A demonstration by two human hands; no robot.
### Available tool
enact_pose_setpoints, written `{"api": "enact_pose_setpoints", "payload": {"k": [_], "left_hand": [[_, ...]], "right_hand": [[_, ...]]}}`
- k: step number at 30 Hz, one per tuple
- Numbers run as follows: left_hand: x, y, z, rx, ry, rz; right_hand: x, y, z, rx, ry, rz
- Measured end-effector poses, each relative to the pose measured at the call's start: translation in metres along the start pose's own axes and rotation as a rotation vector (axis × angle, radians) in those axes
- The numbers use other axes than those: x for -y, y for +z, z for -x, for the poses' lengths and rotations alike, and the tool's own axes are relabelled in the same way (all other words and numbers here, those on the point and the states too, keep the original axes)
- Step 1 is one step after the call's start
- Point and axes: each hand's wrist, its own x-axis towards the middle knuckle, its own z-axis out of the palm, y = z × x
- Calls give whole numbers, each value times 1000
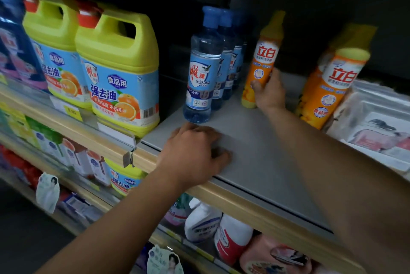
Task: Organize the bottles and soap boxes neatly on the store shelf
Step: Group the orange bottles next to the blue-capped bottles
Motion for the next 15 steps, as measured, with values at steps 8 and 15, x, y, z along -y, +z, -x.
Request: {"api": "enact_pose_setpoints", "payload": {"k": [8,15], "left_hand": [[0,0,-1,-13,-30,2],[2,2,-3,-6,-37,14]], "right_hand": [[-7,16,-36,9,-17,8],[-12,24,-55,-17,2,120]]}}
